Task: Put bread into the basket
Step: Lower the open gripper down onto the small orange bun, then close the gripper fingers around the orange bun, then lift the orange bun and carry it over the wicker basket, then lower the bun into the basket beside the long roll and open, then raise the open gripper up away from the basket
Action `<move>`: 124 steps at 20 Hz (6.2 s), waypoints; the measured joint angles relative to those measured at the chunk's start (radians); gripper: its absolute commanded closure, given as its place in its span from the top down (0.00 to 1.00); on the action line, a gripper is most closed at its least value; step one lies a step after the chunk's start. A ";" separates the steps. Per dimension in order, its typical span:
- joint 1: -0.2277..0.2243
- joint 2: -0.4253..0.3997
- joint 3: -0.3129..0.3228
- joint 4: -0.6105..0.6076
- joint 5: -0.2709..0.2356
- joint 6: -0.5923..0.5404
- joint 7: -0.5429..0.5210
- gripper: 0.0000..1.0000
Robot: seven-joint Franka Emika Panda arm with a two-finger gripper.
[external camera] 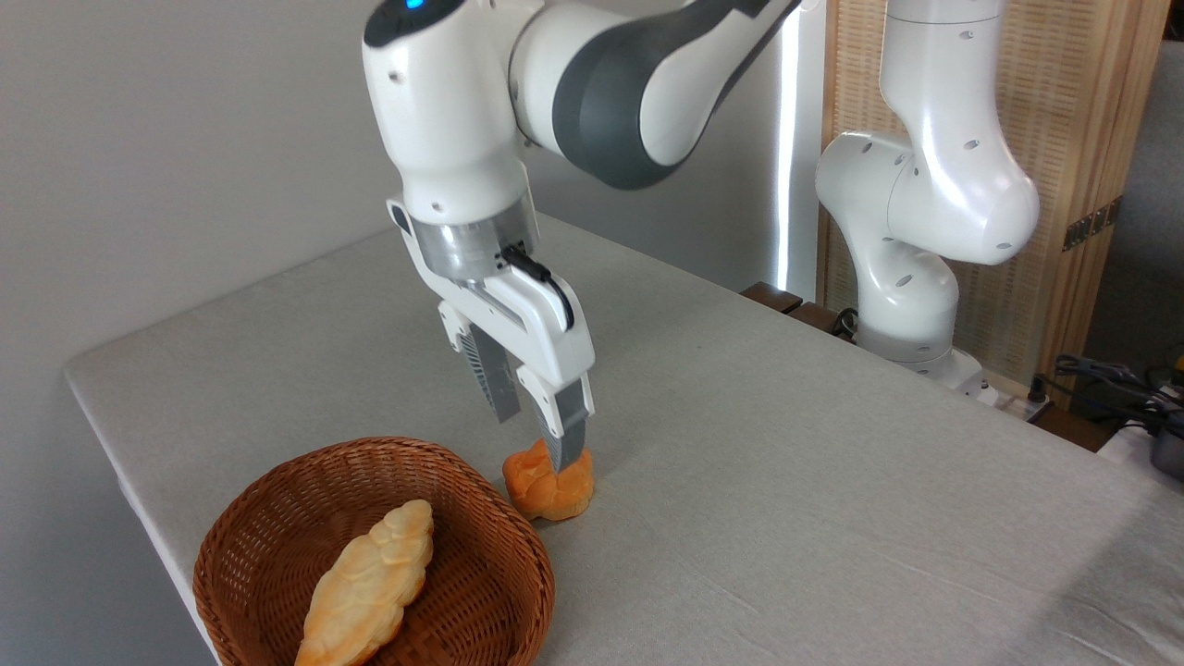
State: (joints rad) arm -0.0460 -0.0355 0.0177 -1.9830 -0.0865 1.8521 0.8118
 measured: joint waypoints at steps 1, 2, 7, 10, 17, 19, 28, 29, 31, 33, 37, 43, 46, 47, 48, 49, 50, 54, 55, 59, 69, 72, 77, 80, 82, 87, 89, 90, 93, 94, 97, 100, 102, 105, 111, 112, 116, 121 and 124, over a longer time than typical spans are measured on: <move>0.000 0.001 0.000 -0.009 0.000 0.000 0.005 1.00; -0.001 0.002 0.000 -0.012 0.000 0.000 0.007 1.00; -0.005 0.028 -0.008 -0.022 0.000 0.002 0.008 1.00; -0.011 0.045 -0.010 -0.022 0.000 0.002 0.008 1.00; -0.050 0.090 -0.011 -0.023 0.054 0.011 0.009 1.00; -0.051 0.092 -0.011 -0.023 0.056 0.015 0.009 1.00; -0.051 0.103 -0.011 -0.023 0.059 0.051 0.009 0.31; -0.051 0.103 -0.011 -0.023 0.059 0.055 0.009 0.30; -0.051 0.103 -0.011 -0.022 0.059 0.058 0.009 0.30; -0.051 0.103 -0.011 -0.022 0.059 0.059 0.009 0.31; -0.051 0.103 -0.011 -0.022 0.059 0.059 0.009 0.32; -0.051 0.103 -0.011 -0.021 0.059 0.059 0.009 0.34; -0.051 0.103 -0.011 -0.020 0.059 0.059 0.009 0.34; -0.051 0.103 -0.011 -0.020 0.059 0.059 0.009 0.34; -0.051 0.103 -0.011 -0.020 0.059 0.059 0.009 0.34; -0.051 0.102 -0.011 -0.019 0.059 0.058 0.009 0.34; -0.051 0.099 -0.011 -0.018 0.059 0.055 0.009 0.35; -0.051 0.071 -0.011 -0.012 0.059 0.019 0.009 0.36; -0.051 0.063 -0.011 -0.011 0.059 0.012 0.009 0.37; -0.051 0.010 -0.009 -0.007 0.059 -0.038 0.011 0.38; -0.049 -0.037 0.002 0.074 0.037 0.001 0.016 0.41; -0.048 -0.019 0.002 0.076 0.025 0.098 0.016 0.49; -0.047 0.034 0.002 0.076 0.023 0.256 0.016 0.64; -0.046 0.062 0.002 0.076 0.023 0.323 0.016 0.84; -0.046 0.086 0.002 0.076 0.023 0.374 0.016 0.96; -0.046 0.150 0.002 0.076 0.023 0.487 0.016 1.00; -0.046 0.164 0.002 0.076 0.023 0.508 0.016 1.00; -0.046 0.170 0.002 0.077 0.023 0.515 0.017 1.00; -0.046 0.174 0.002 0.078 0.023 0.516 0.018 1.00; -0.046 0.174 0.002 0.080 0.023 0.516 0.018 1.00; -0.046 0.174 0.002 0.082 0.023 0.516 0.018 1.00; -0.046 0.174 0.002 0.086 0.023 0.517 0.018 1.00; -0.046 0.173 0.002 0.087 0.023 0.517 0.018 1.00; -0.046 0.173 0.002 0.088 0.023 0.517 0.018 1.00; -0.046 0.173 0.002 0.088 0.023 0.517 0.018 1.00; -0.046 0.173 0.002 0.088 0.023 0.517 0.018 1.00; -0.045 0.163 0.002 0.092 0.023 0.517 0.018 1.00; -0.043 0.106 0.002 0.101 0.023 0.450 0.000 1.00; -0.043 0.060 0.002 0.128 0.023 0.311 -0.009 1.00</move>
State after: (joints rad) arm -0.0890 0.0241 0.0193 -1.8554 -0.0636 2.1634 0.8026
